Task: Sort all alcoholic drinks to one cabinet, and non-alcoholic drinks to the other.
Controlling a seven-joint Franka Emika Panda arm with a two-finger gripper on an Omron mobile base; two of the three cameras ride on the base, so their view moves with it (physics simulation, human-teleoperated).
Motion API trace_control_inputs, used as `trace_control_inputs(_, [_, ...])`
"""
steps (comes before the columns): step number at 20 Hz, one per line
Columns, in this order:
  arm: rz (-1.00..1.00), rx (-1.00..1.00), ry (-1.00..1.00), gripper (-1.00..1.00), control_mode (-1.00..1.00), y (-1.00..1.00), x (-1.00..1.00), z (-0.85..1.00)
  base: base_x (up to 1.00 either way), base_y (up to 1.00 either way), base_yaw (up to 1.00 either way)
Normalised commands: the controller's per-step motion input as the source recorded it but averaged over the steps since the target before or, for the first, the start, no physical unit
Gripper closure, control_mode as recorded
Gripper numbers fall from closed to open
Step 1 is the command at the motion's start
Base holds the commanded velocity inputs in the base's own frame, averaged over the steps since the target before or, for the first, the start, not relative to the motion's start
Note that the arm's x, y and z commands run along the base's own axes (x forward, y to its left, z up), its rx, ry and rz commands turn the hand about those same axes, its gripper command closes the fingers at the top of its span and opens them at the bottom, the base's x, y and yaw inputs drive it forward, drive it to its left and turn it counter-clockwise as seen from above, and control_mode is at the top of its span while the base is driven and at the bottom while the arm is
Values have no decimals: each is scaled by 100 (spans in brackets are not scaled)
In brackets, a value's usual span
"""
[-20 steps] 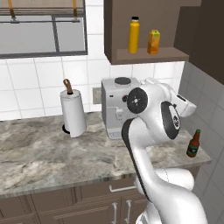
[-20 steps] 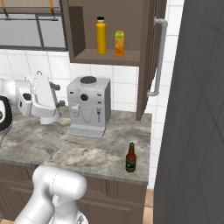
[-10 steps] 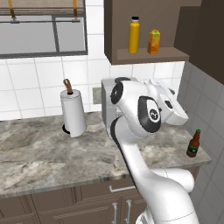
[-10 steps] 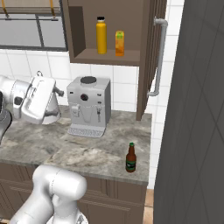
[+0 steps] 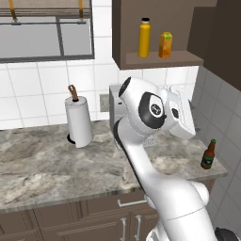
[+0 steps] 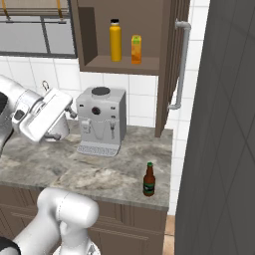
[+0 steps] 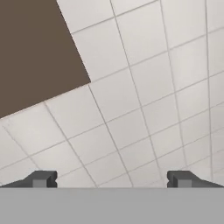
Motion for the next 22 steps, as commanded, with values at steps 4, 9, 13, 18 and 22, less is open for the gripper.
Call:
trace_control_inputs(4, [-14,5,0,-100,-100,-17,-6,-27,0,0,0])
trace_control_inputs(9, [-6,7,0,-100,-100,-17,-7,-27,0,0,0])
trace_control_inputs(13, [0,2,0,-100,-100,-15,-8,-27,0,0,0])
trace_control_inputs(18, [0,0,11,-100,-100,-14,-2,-29,0,0,0])
trace_control_inputs(22, [1,0,18,-100,-100,-14,-1,-29,0,0,0])
